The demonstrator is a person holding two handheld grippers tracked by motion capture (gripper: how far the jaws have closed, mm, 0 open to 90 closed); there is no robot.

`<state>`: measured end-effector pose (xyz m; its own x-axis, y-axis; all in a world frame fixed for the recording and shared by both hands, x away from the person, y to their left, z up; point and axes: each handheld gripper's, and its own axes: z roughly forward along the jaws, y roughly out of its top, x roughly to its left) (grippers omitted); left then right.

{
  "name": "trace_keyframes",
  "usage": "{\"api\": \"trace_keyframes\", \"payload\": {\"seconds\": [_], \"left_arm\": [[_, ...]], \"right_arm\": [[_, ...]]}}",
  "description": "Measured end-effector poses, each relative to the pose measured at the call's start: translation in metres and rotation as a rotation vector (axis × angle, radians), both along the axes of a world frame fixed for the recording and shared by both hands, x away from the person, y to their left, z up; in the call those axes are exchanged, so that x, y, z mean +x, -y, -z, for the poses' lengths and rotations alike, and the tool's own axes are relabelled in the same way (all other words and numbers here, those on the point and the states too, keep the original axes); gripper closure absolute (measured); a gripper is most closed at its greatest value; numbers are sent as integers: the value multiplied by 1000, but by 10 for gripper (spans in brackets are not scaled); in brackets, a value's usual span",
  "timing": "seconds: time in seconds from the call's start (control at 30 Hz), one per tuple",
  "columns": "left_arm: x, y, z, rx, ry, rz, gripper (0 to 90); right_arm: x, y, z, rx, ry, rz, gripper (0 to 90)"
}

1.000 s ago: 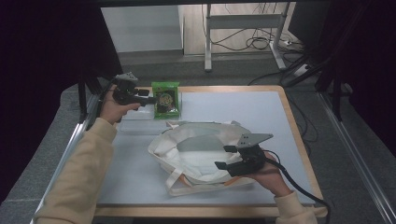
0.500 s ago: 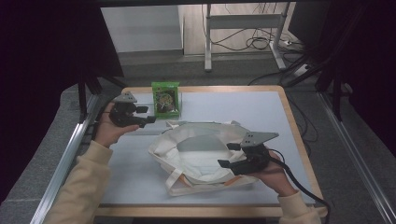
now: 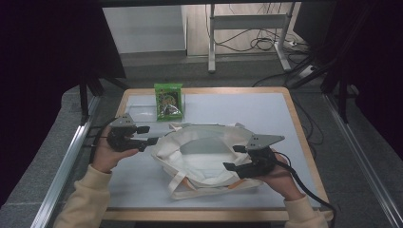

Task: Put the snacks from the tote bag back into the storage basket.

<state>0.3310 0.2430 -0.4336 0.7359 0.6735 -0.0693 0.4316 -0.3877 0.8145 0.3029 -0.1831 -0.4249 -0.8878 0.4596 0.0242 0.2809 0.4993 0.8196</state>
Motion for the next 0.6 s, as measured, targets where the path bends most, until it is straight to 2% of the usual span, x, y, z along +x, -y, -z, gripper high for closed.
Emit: {"api": "trace_keyframes", "payload": {"seconds": [0.03,0.27,0.6], "left_arm": [[-1,0,0,-12,-4,0,392],[-7,2,1,-9,-1,7,390],[-8,0,-4,-56,5,13,389]], "right_arm": [[0,0,0,0,0,1,299],[0,6,0,31,2,21,300],[0,14,0,43,6,46,300]]}}
